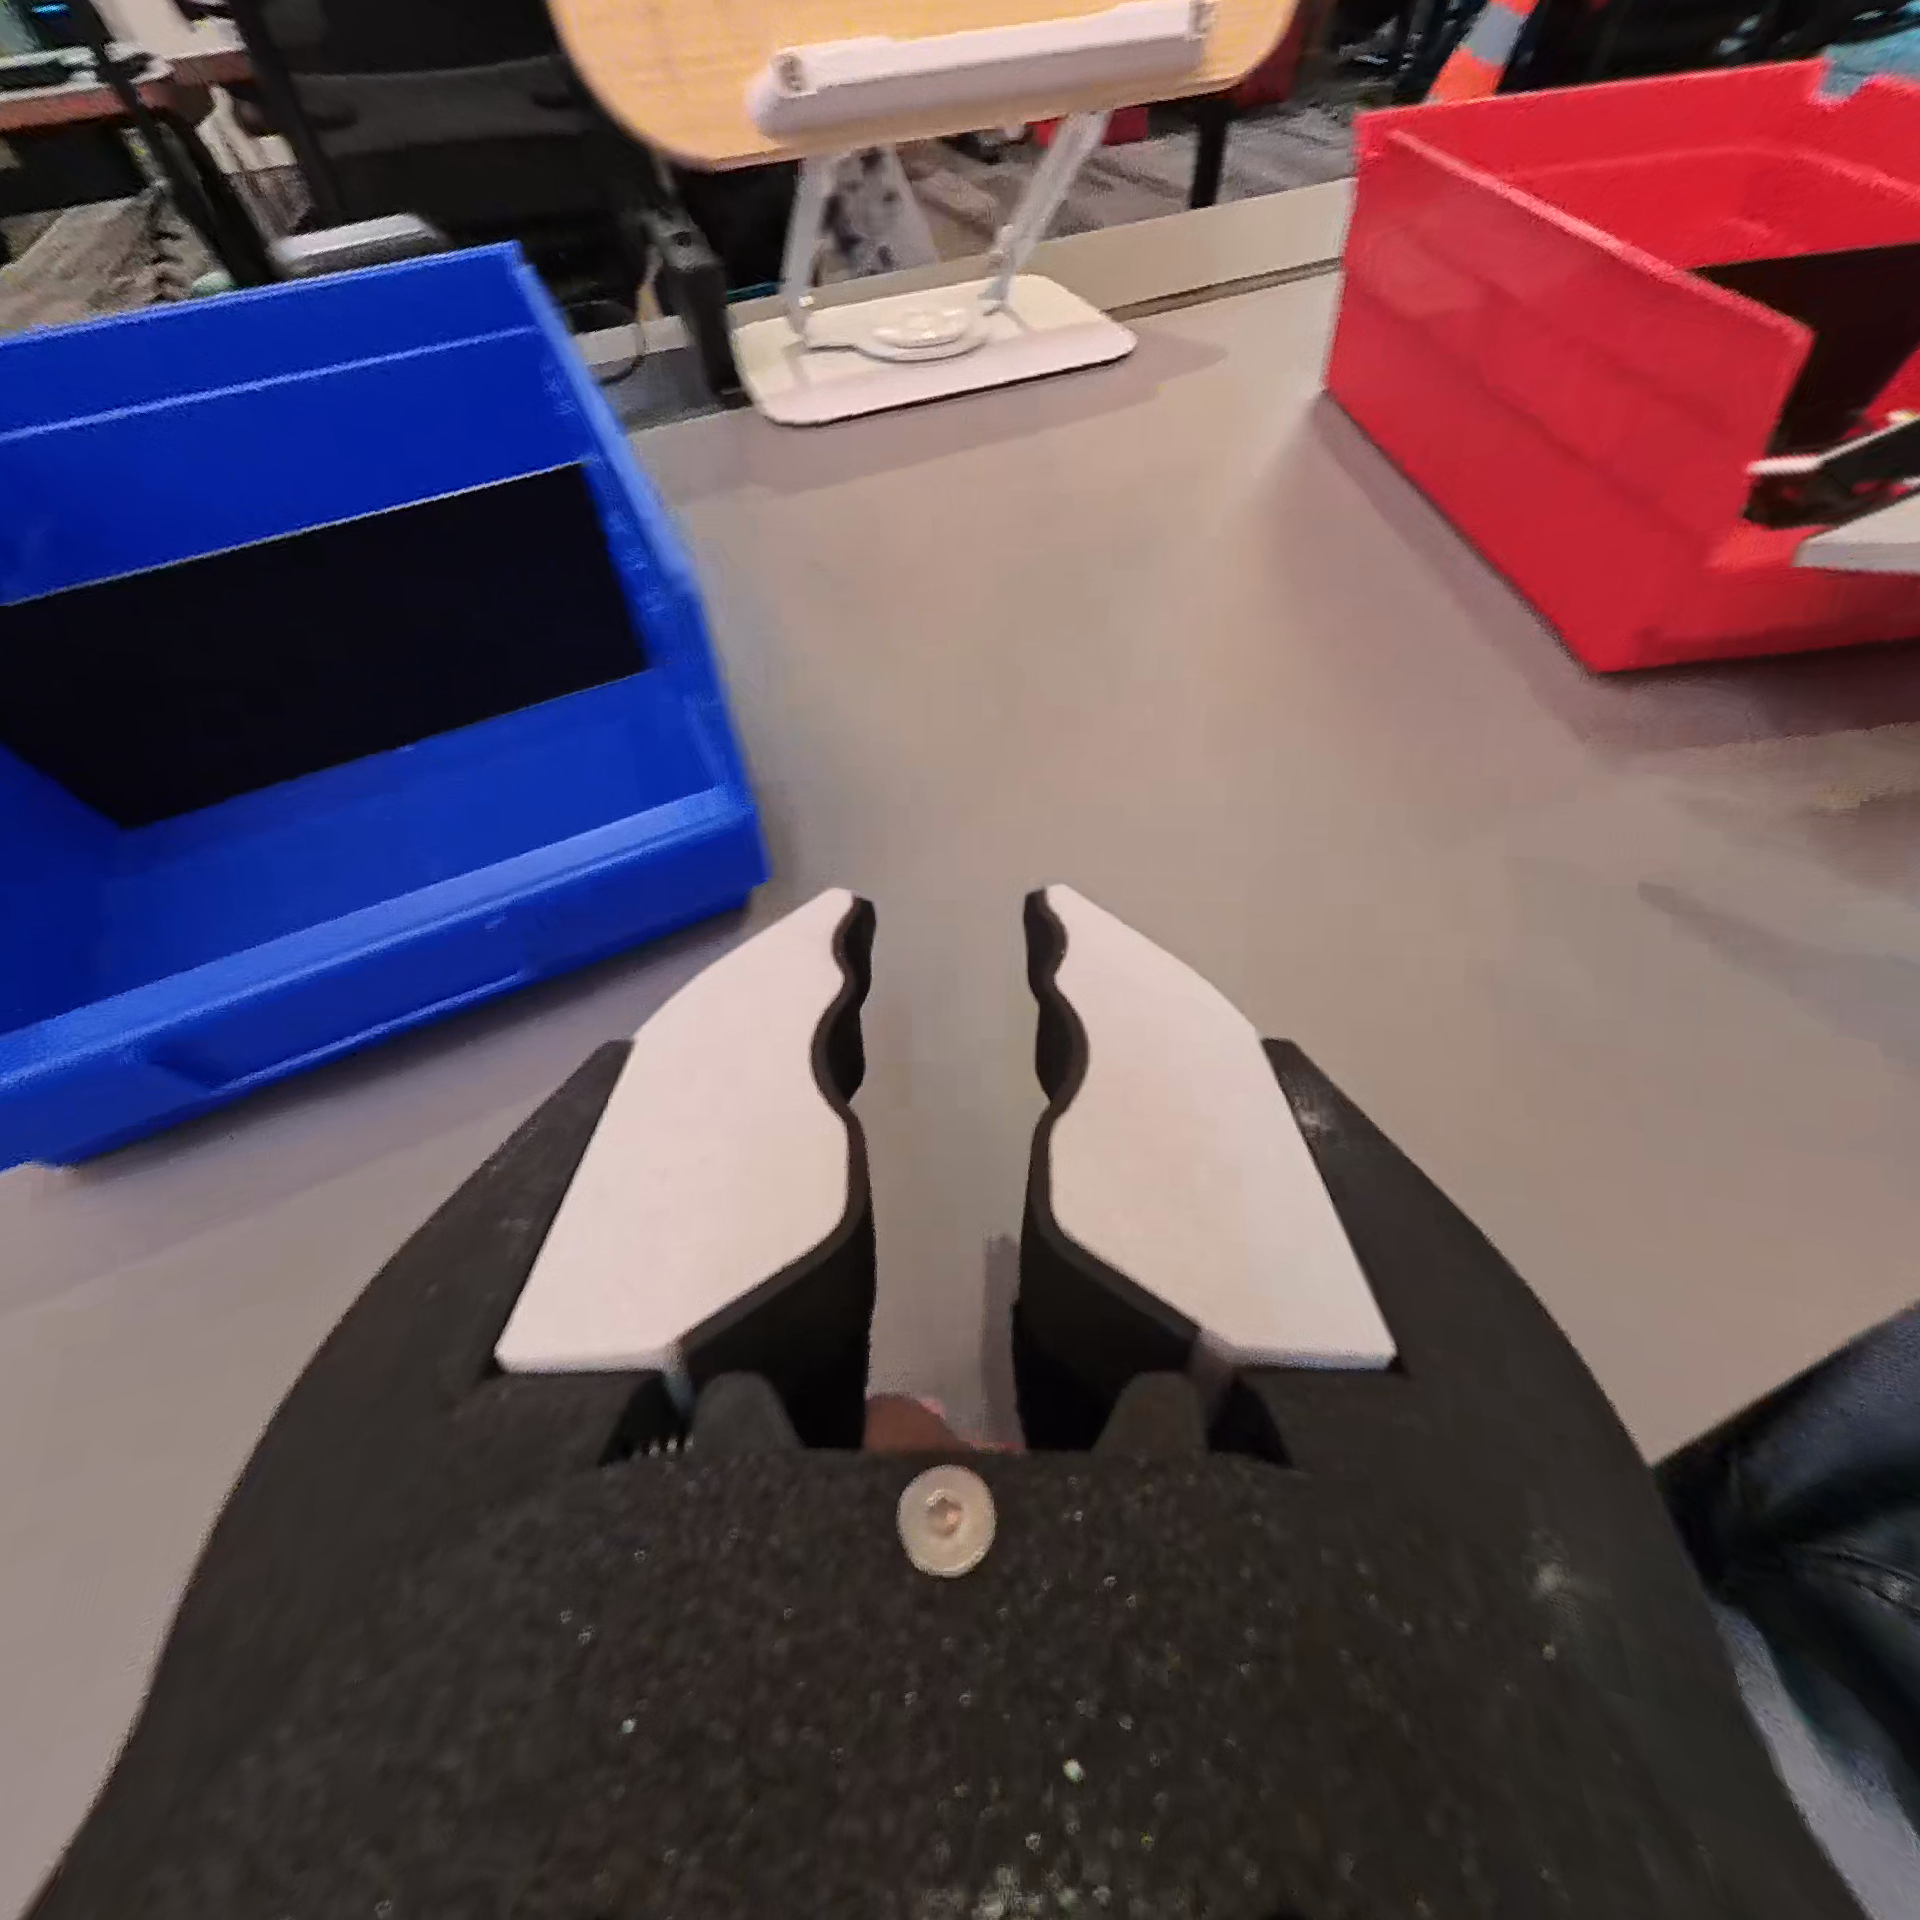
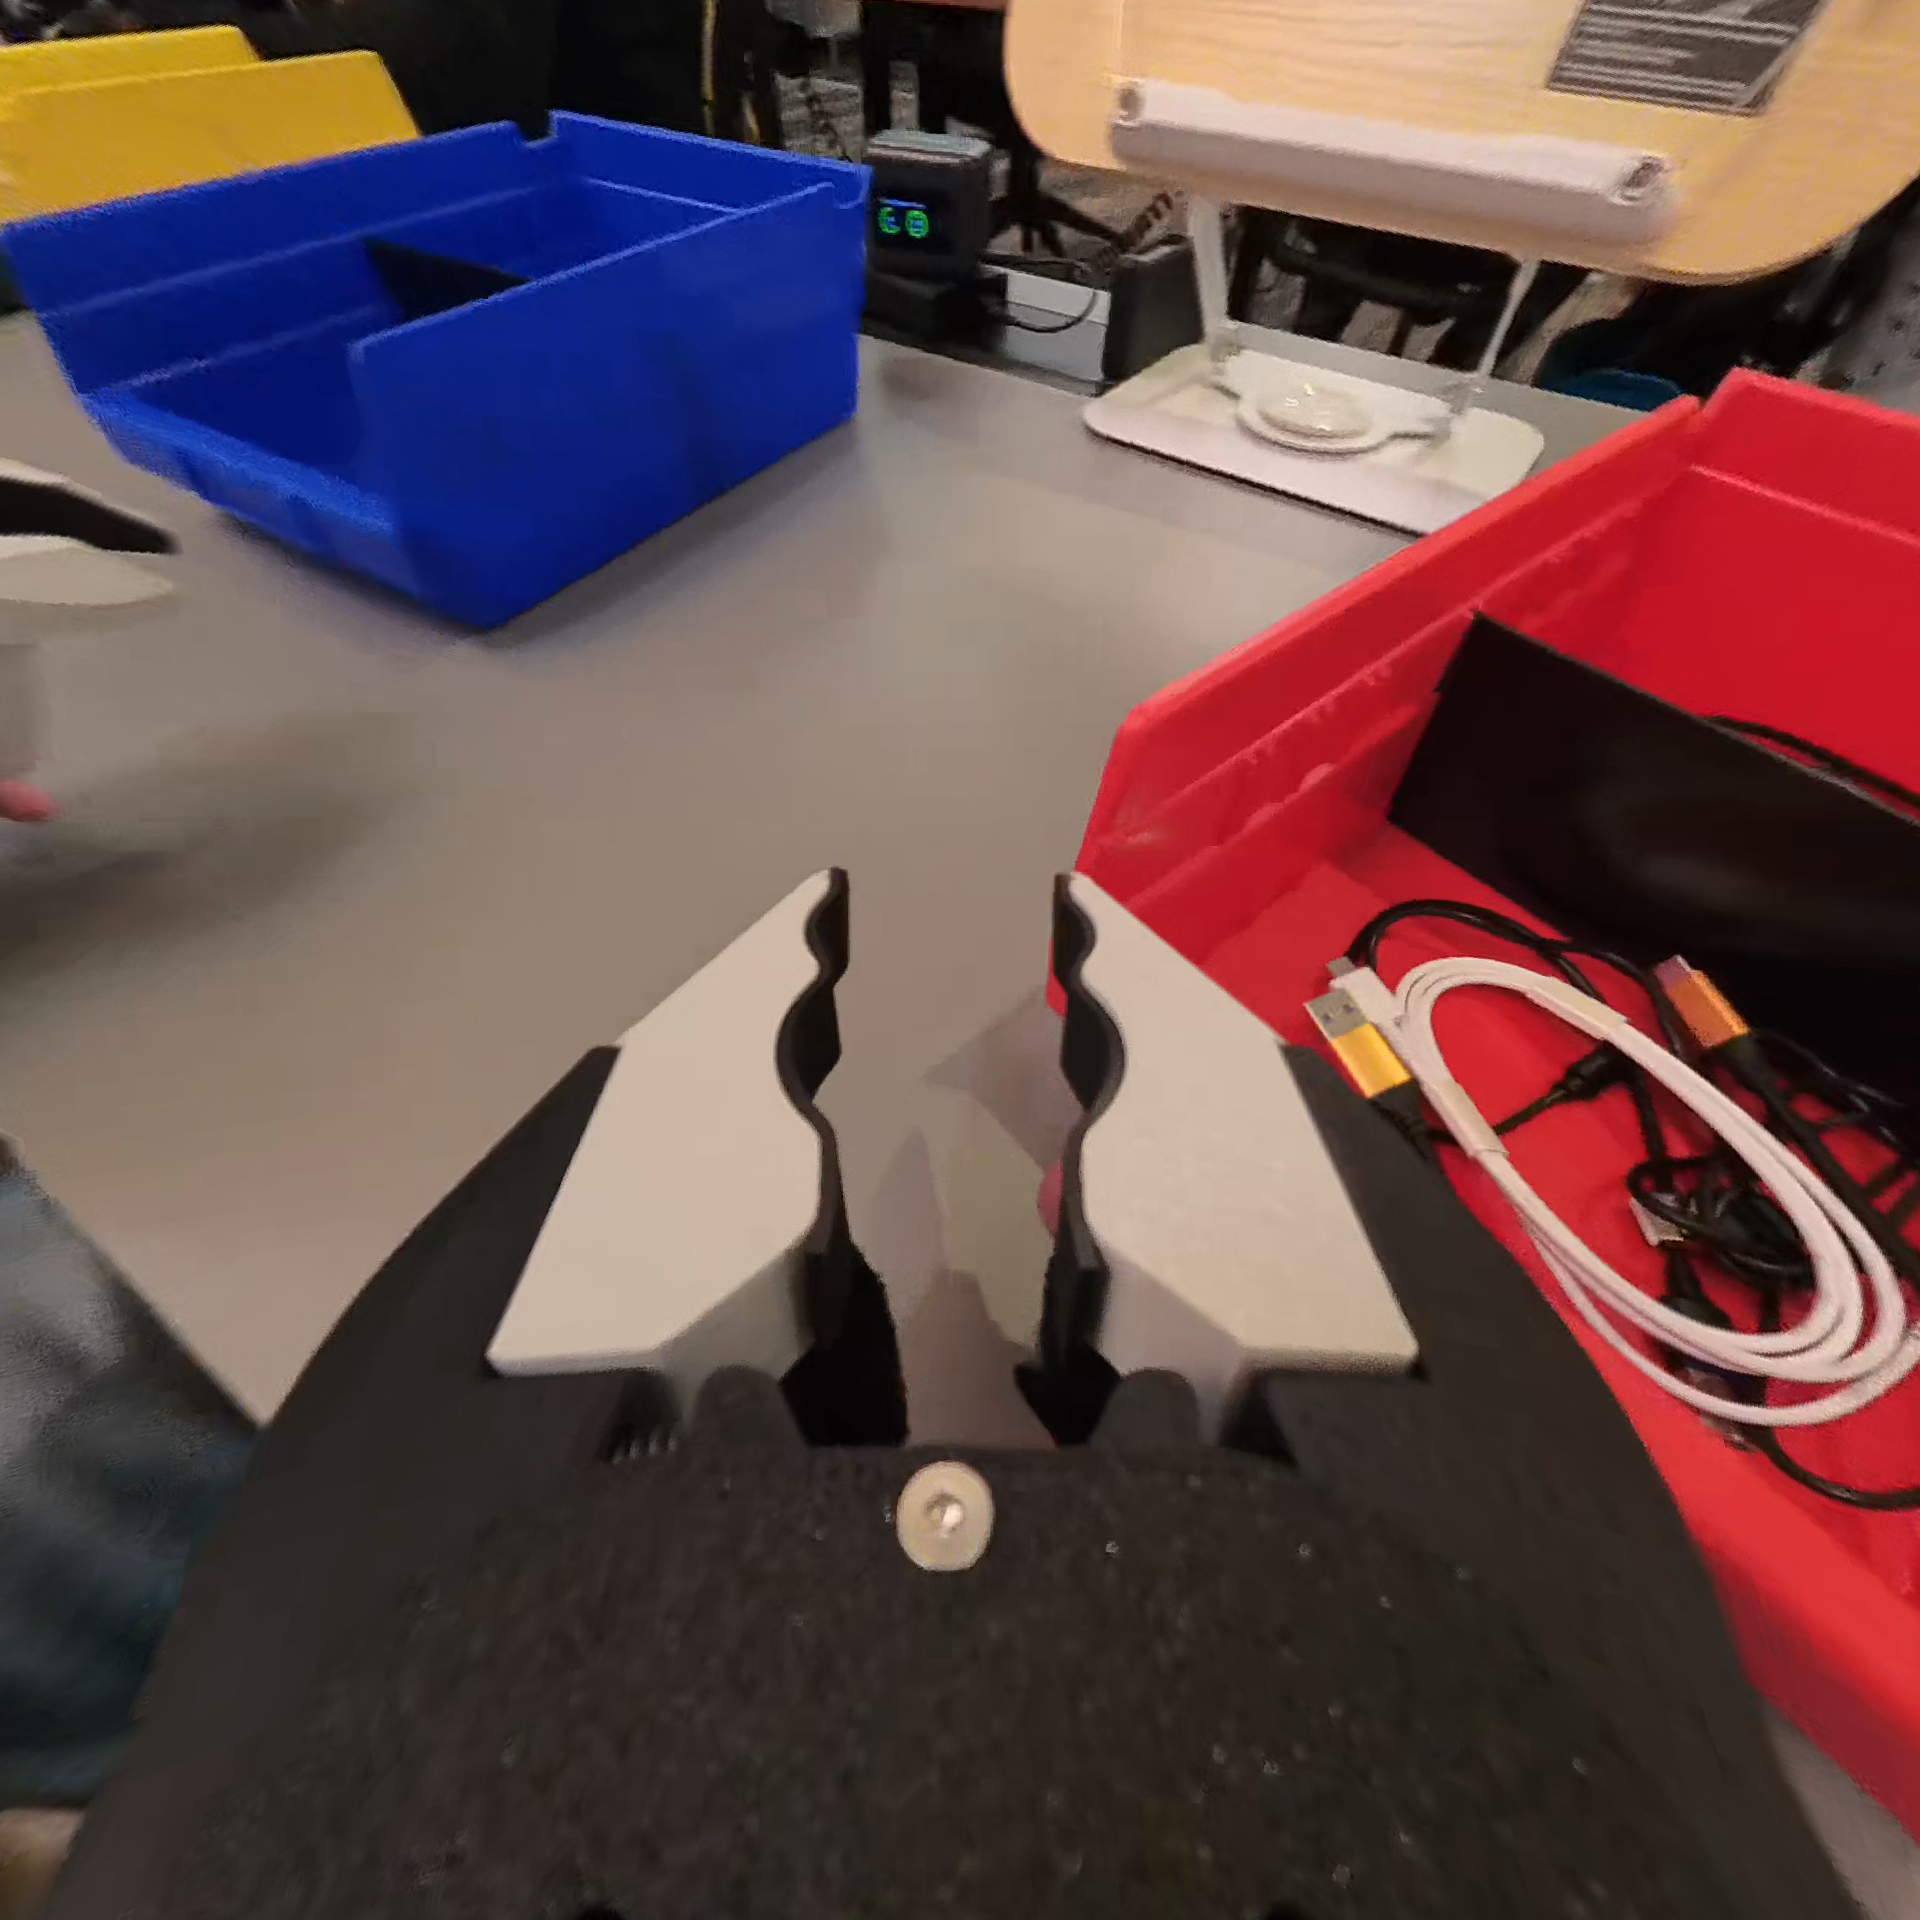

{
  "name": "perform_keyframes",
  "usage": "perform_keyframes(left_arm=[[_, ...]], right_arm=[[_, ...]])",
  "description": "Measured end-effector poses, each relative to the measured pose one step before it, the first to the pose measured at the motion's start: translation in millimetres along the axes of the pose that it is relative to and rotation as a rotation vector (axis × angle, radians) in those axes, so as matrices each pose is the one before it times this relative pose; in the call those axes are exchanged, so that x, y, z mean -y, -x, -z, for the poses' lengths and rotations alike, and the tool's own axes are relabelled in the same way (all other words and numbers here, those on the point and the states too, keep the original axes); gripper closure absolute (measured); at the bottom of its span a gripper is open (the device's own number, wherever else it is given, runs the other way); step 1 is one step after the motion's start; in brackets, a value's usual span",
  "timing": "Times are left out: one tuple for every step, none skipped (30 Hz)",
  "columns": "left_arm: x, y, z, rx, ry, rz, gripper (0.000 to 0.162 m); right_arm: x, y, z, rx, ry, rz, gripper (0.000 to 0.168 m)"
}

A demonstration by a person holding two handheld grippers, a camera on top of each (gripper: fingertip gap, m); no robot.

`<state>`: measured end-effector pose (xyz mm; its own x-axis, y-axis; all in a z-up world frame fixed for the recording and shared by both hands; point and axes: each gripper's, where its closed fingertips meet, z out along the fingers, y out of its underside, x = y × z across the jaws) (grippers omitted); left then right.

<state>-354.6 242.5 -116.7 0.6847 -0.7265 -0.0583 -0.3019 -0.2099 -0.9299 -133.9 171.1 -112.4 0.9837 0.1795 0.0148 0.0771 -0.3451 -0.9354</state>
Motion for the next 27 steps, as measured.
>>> perform_keyframes(left_arm=[[3.7, -14.18, -2.74, -0.0334, -0.0066, -0.0114, 0.133], [4.02, -15.38, -3.99, -0.0341, -0.0088, -0.0098, 0.133], [3.38, -16.94, -5.83, -0.0379, -0.0033, -0.0055, 0.132], [2.69, -18.1, -7.94, -0.0432, 0.003, -0.0031, 0.131], [2.62, -17.38, -9.97, -0.0377, 0.0057, -0.0019, 0.129], [2.96, -15.35, -11.43, -0.0276, 0.0058, -0.0103, 0.129], [3.39, -11.63, -12.49, -0.0113, 0.0052, -0.0202, 0.132], [4.46, -7.6, -13.07, 0.0067, 0.0002, -0.0176, 0.135], [6.27, -9.36, -12.75, -0.0151, -0.0104, -0.0161, 0.135], [6.93, -11.52, -12.12, -0.042, -0.0134, -0.012, 0.132], [7.74, -9.57, -12.02, -0.0365, -0.016, 0.0055, 0.126], [8.51, -7.11, -11.54, -0.0276, -0.0172, 0.0181, 0.122], [8.36, -5.77, -11.23, -0.0221, -0.0164, 0.025, 0.12], [8.84, -5.14, -11.23, -0.02, -0.0228, 0.0307, 0.115], [7.23, -2.37, -11.12, -0.0037, -0.0188, 0.0284, 0.112], [3.03, 0.02, -11.26, 0.0115, 0.0013, 0.0214, 0.111], [-0.56, -1.34, -10.58, 0.0001, 0.0179, 0.0117, 0.113], [-3.35, -0.25, -9.04, 0.0069, 0.0262, -0.003, 0.116], [-5.05, 1.61, -7.46, 0.0209, 0.0277, -0.0155, 0.118], [-4.97, 1.78, -5.29, 0.0211, 0.0212, -0.0162, 0.121], [-4.14, 1.89, -3.48, 0.0212, 0.0123, -0.0089, 0.123], [-4.4, 0.57, -2.71, 0.0123, 0.0177, -0.0084, 0.13], [-4.48, 0.19, -2.31, 0.0114, 0.0253, -0.0152, 0.141], [-3.44, 6.06, -0.97, 0.0528, 0.0247, -0.0351, 0.151], [-0.37, 5.01, 0.55, 0.0456, 0.0073, -0.0425, 0.155], [-0.82, 4.12, 0.64, 0.0372, 0.0134, -0.0152, 0.157], [-0.73, 1.91, 0.85, 0.0148, 0.0056, 0.0105, 0.158]], right_arm=[[1.33, 3.93, 6.23, 0.0027, -0.0008, 0.0078, 0.135], [5.02, -1.59, 7.74, -0.0159, -0.0187, 0.0009, 0.135], [8.92, -7.76, 9.87, -0.039, -0.0446, -0.0025, 0.135], [10.18, -12.77, 10.85, -0.0507, -0.0559, -0.0087, 0.135], [8.84, -18.46, 10.62, -0.0695, -0.0539, -0.0139, 0.135], [5.82, -23.81, 9.77, -0.0887, -0.0436, -0.0175, 0.136], [4.76, -30.46, 10.18, -0.1214, -0.0466, -0.0225, 0.139], [3.81, -31.54, 9.19, -0.1177, -0.0441, -0.0233, 0.145], [0.48, -27.84, 5.78, -0.0932, -0.0181, -0.0189, 0.146], [-3.47, -24.03, 2.65, -0.0757, 0.0066, -0.0097, 0.143], [-5.76, -19.46, 0.83, -0.0545, 0.0156, -0.0107, 0.139], [-7.25, -13.54, -0.68, -0.0269, 0.0203, -0.0126, 0.138], [-9.47, -7.19, -2.12, 0.0001, 0.0354, -0.0145, 0.134], [-12.21, -5.15, -3.39, -0.0025, 0.0582, -0.0178, 0.126], [-11.66, -2.28, -3.72, 0.003, 0.0592, -0.021, 0.121], [-4.06, 3.4, -2.2, 0.0322, 0.0134, -0.0308, 0.12], [-6.05, 3.15, -2.99, 0.0176, 0.0295, -0.0147, 0.12], [-6.73, 3.06, -4.08, 0.0073, 0.0288, 0.0062, 0.121], [-7.09, 3.98, -4.85, 0.0058, 0.0284, 0.0168, 0.123], [-7.47, 4.6, -5.34, 0.0055, 0.0303, 0.0227, 0.125], [-7.66, 2.3, -5.24, -0.0112, 0.0328, 0.0251, 0.129], [-6.67, 0.56, -4.08, -0.0243, 0.0394, 0.024, 0.138], [-2.71, -1.04, -2.6, -0.0351, 0.0233, 0.0199, 0.151], [1.86, -0.76, 0.58, -0.0301, -0.0113, 0.0168, 0.161], [2.26, 1.51, 1.63, -0.0074, -0.0181, 0.0251, 0.164], [-0.1, 3.41, 1.41, -0.0041, -0.0022, 0.0164, 0.164], [-0.32, 1.96, 2.58, -0.0181, -0.0031, 0.0027, 0.164]])
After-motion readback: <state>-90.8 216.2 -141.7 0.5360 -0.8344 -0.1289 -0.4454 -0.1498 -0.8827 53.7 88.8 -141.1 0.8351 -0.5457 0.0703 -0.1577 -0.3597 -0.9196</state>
